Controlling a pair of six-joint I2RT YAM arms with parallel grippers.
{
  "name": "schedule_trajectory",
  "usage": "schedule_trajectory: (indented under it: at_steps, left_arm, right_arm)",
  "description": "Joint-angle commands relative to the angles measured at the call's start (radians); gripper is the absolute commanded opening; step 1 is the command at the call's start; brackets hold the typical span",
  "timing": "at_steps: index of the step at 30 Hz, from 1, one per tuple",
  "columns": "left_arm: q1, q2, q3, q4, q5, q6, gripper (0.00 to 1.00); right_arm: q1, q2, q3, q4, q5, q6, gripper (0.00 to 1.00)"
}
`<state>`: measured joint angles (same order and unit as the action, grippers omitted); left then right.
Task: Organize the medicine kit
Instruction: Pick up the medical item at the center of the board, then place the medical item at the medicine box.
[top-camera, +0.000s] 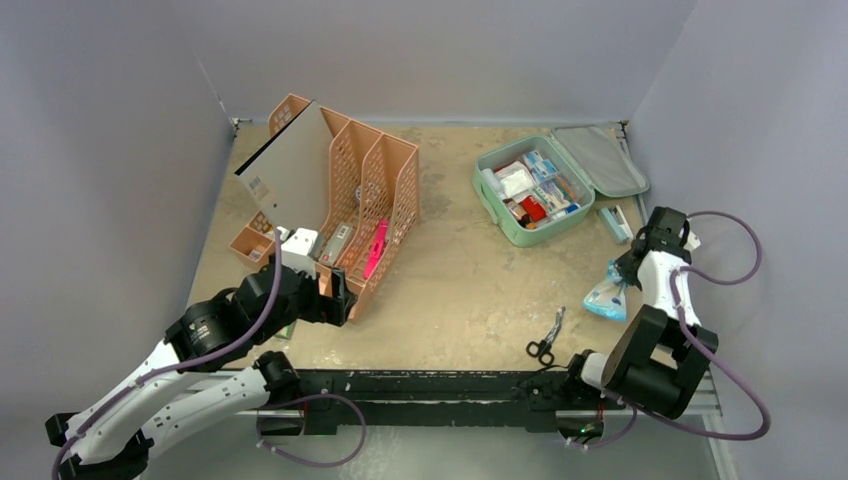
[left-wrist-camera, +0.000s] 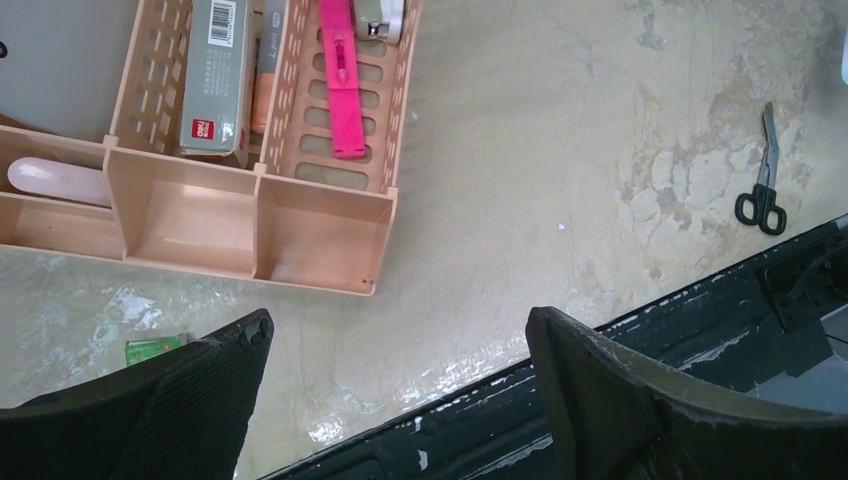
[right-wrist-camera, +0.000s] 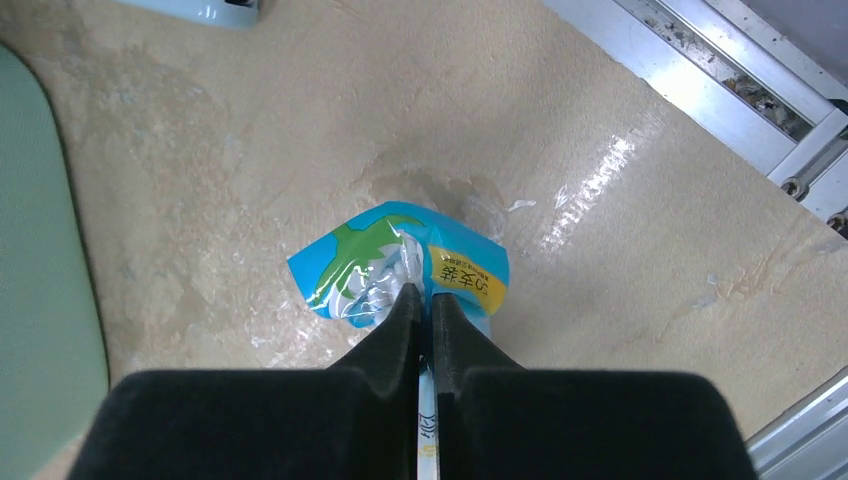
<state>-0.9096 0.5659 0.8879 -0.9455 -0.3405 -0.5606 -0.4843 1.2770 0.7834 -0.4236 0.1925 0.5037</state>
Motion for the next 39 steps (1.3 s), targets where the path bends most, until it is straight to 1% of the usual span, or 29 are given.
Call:
schedule_trajectory:
  at_steps: [1, 5, 8, 13, 18, 20, 24, 28, 34, 39]
  left_arm:
    - [0.005, -0.017, -0.020, 0.052, 0.009, 0.036, 0.97]
    - [0.005, -0.020, -0.019, 0.055, 0.015, 0.036, 0.97]
    - [0.005, -0.029, -0.028, 0.064, 0.017, 0.040, 0.97]
    - [0.005, -0.042, -0.025, 0.067, 0.018, 0.048, 0.97]
    - [0.005, -0.061, -0.032, 0.071, 0.035, 0.056, 0.97]
    - [0.004, -0.061, -0.032, 0.070, 0.038, 0.057, 0.97]
    - [0.005, -0.064, -0.030, 0.064, 0.038, 0.046, 0.97]
    - [0.004, -0.076, -0.030, 0.055, 0.033, 0.042, 0.96]
    - [0.004, -0.086, -0.034, 0.061, 0.017, 0.040, 0.96]
    - [0.005, -0.076, -0.022, 0.046, 0.014, 0.018, 0.96]
  right_arm:
    - [0.009, -0.060, 0.052, -0.076, -0.022, -0.023, 0.00]
    - [0.014, -0.117, 0.090, -0.115, -0.055, -0.033, 0.00]
    - [0.020, -0.151, 0.131, -0.148, -0.110, -0.050, 0.00]
    - [0.068, -0.177, 0.158, -0.139, -0.172, -0.084, 0.00]
    - [0.132, -0.210, 0.156, -0.097, -0.162, -0.067, 0.00]
    - [0.154, -0.202, 0.166, -0.068, -0.186, -0.069, 0.00]
    - [0.210, -0.159, 0.211, -0.006, -0.287, -0.106, 0.00]
    - [0.303, -0.103, 0.255, 0.090, -0.300, -0.144, 0.00]
    - [0.373, 0.075, 0.360, 0.213, -0.389, -0.222, 0.00]
    - [0.422, 0.193, 0.467, 0.266, -0.407, -0.316, 0.00]
